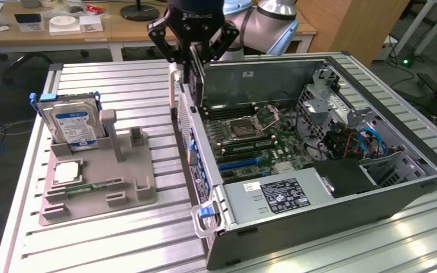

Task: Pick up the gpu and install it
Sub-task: 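Pick up the gpu and move the gpu toward the slot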

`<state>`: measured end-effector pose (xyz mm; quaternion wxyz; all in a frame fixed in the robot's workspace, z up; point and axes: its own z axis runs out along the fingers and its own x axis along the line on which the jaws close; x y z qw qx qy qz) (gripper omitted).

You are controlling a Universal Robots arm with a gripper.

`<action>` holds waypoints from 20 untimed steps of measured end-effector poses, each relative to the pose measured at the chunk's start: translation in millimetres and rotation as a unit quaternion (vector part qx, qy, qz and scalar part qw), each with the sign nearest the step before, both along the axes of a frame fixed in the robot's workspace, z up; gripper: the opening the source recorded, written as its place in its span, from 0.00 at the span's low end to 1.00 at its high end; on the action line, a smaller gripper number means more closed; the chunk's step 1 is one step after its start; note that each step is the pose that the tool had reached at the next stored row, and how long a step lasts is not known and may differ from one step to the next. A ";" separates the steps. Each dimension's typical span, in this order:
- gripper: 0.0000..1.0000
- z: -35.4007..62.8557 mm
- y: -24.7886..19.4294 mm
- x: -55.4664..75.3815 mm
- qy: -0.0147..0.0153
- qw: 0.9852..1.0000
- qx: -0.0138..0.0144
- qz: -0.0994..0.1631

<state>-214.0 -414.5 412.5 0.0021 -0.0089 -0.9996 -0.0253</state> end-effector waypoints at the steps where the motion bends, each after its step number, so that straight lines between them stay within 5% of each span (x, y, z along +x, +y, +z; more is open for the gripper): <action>1: 0.28 0.0 0.0 0.5 0.000 1.000 0.000 0.000; 20: 0.28 0.0 0.0 11.4 0.000 1.000 0.000 0.000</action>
